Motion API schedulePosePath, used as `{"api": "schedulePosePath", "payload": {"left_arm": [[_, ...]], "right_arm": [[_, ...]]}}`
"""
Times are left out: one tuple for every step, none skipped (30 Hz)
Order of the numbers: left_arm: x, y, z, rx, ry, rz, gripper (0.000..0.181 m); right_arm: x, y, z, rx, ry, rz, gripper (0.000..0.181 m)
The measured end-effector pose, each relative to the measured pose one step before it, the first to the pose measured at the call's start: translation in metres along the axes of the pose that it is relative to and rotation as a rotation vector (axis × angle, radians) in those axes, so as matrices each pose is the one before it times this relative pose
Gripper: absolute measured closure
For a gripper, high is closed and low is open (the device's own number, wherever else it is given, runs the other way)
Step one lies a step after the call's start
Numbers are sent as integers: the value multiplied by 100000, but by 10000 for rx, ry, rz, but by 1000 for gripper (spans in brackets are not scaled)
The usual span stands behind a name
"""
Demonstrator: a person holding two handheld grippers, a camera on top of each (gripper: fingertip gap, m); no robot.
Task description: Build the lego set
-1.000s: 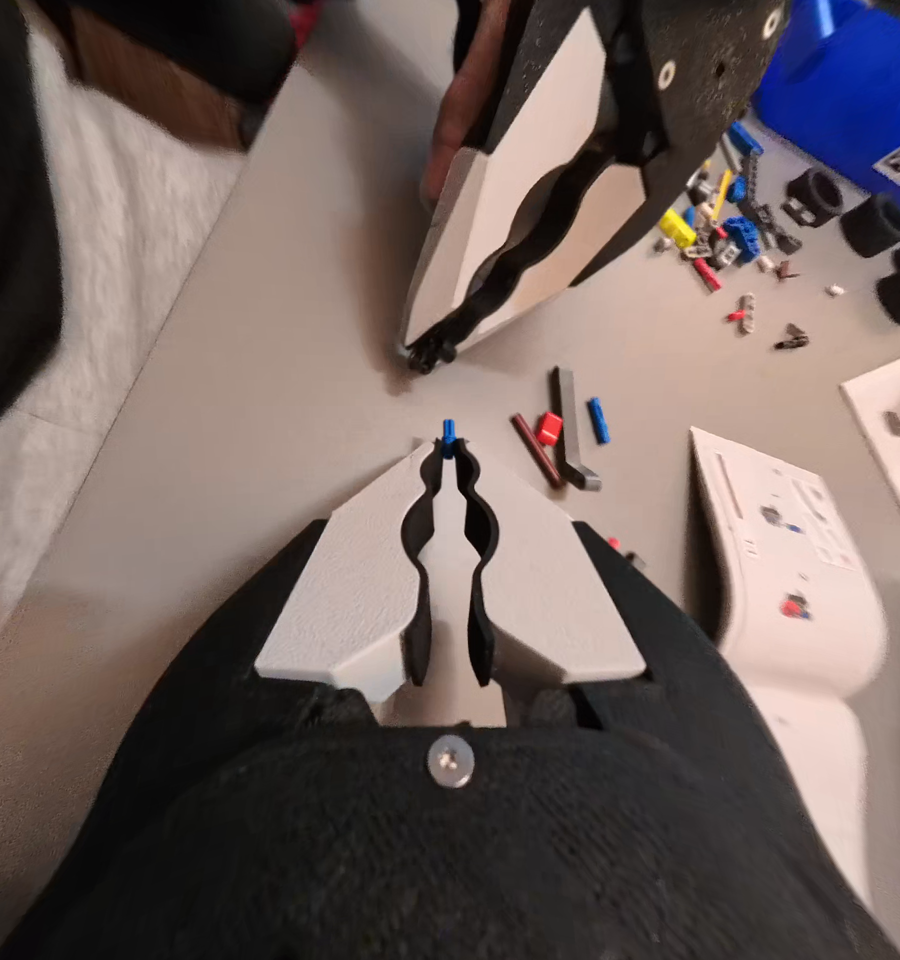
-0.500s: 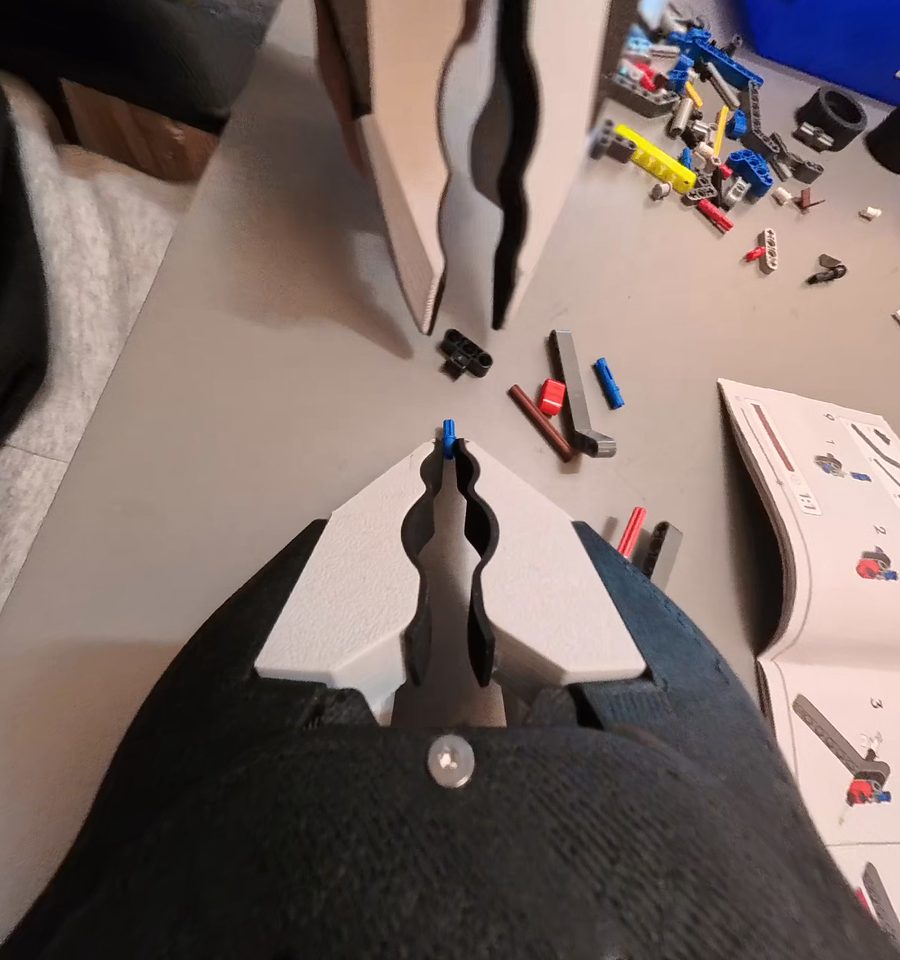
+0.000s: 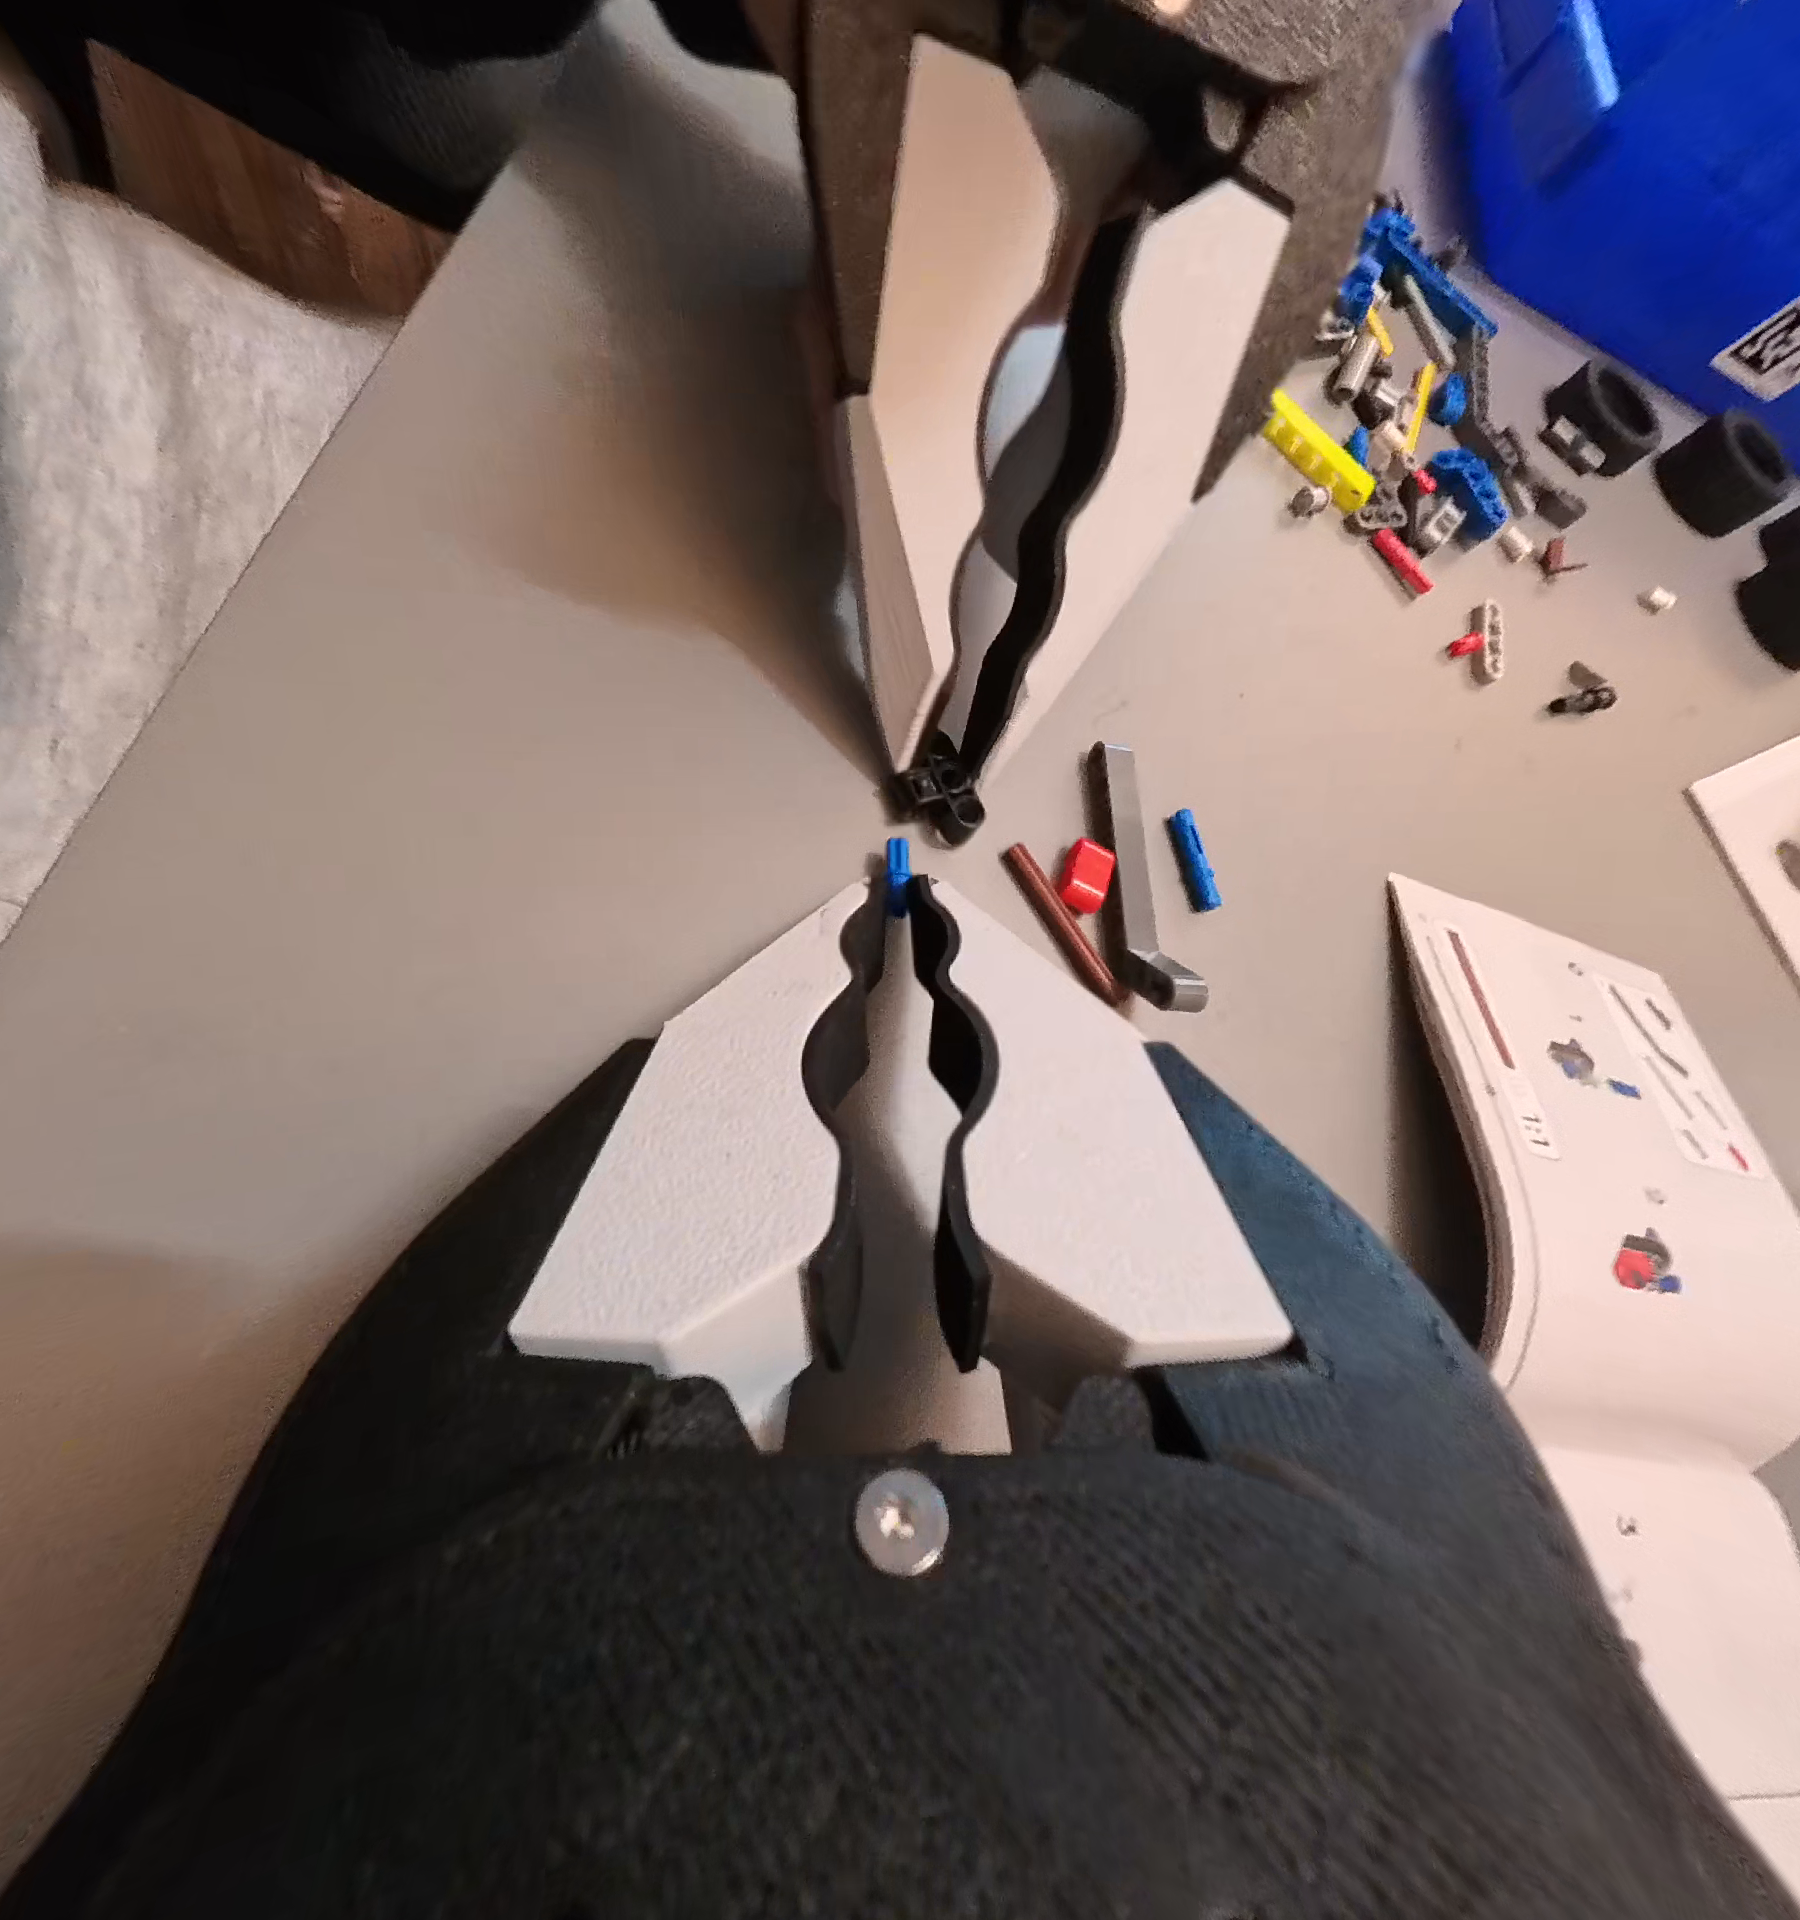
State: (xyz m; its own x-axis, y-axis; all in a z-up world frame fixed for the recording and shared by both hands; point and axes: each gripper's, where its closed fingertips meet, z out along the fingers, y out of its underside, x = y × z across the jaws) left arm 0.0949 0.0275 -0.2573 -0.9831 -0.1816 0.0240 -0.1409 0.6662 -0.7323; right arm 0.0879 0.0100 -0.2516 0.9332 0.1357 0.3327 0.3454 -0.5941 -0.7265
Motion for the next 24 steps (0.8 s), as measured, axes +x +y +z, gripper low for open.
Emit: {"api": "schedulePosePath", "payload": {"left_arm": [[93, 53, -112, 82, 408, 173, 174], [122, -90, -159, 100, 364, 88, 174], [200, -326, -179, 199, 356, 147, 174], [316, -524, -126, 281, 409, 175, 174], [180, -425, -13, 215, 338, 42, 174], [-134, -47, 74, -22, 142, -55, 174], [-147, 217, 119, -166, 69, -7, 174], [-46, 104, 76, -80, 62, 15, 174], [-101, 88, 20, -40, -4, -46, 174], [-52, 180, 4, -97, 0, -41, 174], [-26, 111, -16, -44, -9, -5, 174], [-82, -8, -34, 13, -63, -6, 174], [-75, 45, -11, -12, -57, -11, 174], [-31, 19, 0, -8, -24, -5, 174], [-34, 25, -26, -4, -20, 10, 175], [-4, 84, -18, -34, -2, 24, 175], [9, 217, 2, -117, -3, 51, 175], [-118, 355, 46, -198, -81, 35, 174], [-68, 75, 29, -47, -44, -12, 175], [111, -273, -29, 146, 64, 17, 175], [136, -265, -48, 158, 76, 24, 175], [1, -92, -38, 63, 22, -35, 175], [-10, 26, -6, -1, 9, -27, 175], [76, -26, -26, 19, 39, 31, 175]], "right_arm": [[-20, -74, 6, 58, 80, -211, 178], [70, -53, 8, 38, 134, -188, 178], [55, -54, 40, 30, 119, -166, 178], [54, -74, 55, 33, 115, -169, 178], [69, -65, 62, 23, 111, -137, 178], [-18, -167, 35, 93, 49, -149, 178], [-16, -347, -36, 189, 39, -94, 178], [-29, -24, 31, -13, 7, -3, 178], [90, 130, 72, -101, 123, -38, 178], [-42, 102, 99, -89, 51, -106, 178], [-18, -32, 45, -16, 49, -46, 178], [35, -20, 24, -10, 50, 1, 178], [-6, 11, 25, -19, 0, 8, 178], [36, 9, 19, -14, -7, 50, 178], [88, 55, 33, -36, 52, 23, 178], [12, 2, 4, -6, 7, -1, 178], [75, -19, -10, 16, 56, 9, 178], [70, -133, -83, 96, 43, 14, 178], [102, -179, -106, 135, 36, 47, 178], [9, -126, -61, 95, -29, 45, 179], [15, 44, 22, -38, -8, 20, 178], [-9, 51, 32, -27, 12, -35, 178], [-59, -27, 1, 14, -16, -39, 178], [-95, -7, -5, 3, -47, -36, 178]]}}
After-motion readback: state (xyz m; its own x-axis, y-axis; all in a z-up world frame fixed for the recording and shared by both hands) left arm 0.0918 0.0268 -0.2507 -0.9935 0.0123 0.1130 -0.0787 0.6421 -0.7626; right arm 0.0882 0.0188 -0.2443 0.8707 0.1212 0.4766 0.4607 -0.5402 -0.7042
